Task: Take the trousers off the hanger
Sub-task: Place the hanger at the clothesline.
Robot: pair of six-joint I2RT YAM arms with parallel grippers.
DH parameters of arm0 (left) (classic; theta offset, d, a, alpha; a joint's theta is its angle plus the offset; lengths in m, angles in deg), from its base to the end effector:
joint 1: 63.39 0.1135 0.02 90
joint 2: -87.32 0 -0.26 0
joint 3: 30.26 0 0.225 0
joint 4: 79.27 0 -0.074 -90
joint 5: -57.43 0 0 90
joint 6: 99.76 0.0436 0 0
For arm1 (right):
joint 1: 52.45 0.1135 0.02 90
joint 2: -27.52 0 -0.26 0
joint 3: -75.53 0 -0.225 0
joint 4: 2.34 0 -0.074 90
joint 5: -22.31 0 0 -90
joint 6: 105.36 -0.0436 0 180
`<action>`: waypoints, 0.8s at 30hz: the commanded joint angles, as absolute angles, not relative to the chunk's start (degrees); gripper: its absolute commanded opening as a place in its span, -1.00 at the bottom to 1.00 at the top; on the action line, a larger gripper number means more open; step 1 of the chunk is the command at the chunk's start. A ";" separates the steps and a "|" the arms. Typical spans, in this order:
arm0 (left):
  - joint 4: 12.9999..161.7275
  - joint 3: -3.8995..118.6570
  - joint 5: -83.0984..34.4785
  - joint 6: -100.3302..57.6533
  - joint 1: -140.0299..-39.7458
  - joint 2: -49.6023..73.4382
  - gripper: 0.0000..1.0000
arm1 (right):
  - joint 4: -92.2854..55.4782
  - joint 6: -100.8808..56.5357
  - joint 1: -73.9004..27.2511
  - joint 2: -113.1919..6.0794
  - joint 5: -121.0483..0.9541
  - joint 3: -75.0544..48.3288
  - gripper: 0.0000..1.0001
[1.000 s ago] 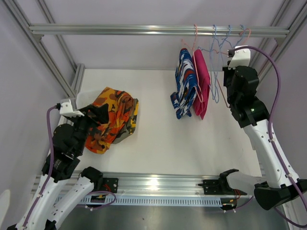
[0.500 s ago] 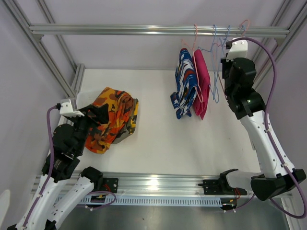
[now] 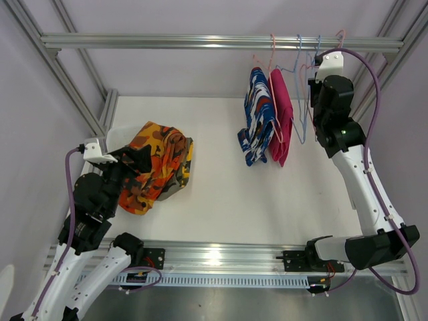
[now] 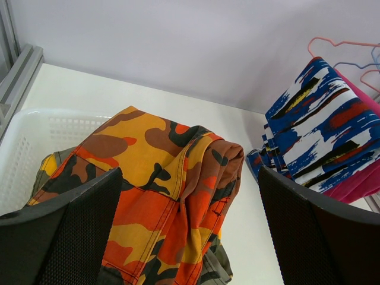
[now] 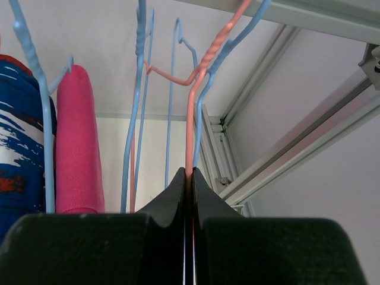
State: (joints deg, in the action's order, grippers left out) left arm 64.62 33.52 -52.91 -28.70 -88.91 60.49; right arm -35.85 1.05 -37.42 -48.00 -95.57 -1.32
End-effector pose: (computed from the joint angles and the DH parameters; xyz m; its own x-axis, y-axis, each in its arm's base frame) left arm 0.0811 -0.0219 0.3678 -0.0168 -0.3292 -0.9441 0.0897 0.9399 -0.3294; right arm 0.2625 0.0494 0.4581 -0.1571 -0.3007 -0.9407 0.1831 0.9271 -0.3270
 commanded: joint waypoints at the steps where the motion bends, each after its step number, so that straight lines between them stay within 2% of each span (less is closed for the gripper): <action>1: 66.36 33.02 -52.17 -27.25 -89.32 60.96 0.99 | -32.22 0.02 -38.39 -48.32 -94.93 -0.84 -1.00; 12: 66.45 32.94 -51.91 -27.25 -89.32 61.22 0.99 | -31.26 -0.77 -38.48 -47.63 -95.81 -5.84 -1.00; 14: 66.45 33.02 -51.91 -27.25 -89.32 61.40 0.99 | -30.90 -1.03 -38.56 -46.57 -96.08 -6.99 -0.90; 21: 66.54 32.85 -51.91 -27.25 -89.32 61.92 0.99 | -32.22 -3.40 -38.74 -44.64 -96.69 -9.10 -0.78; 24: 66.54 32.85 -51.82 -27.25 -89.32 62.10 0.99 | -32.31 -4.10 -38.74 -43.67 -96.69 -10.33 -0.62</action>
State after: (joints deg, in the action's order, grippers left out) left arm 64.75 33.31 -52.87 -28.65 -88.91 61.52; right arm -31.59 -2.04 -38.56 -45.79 -95.81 -9.40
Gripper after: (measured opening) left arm 0.994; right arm 0.175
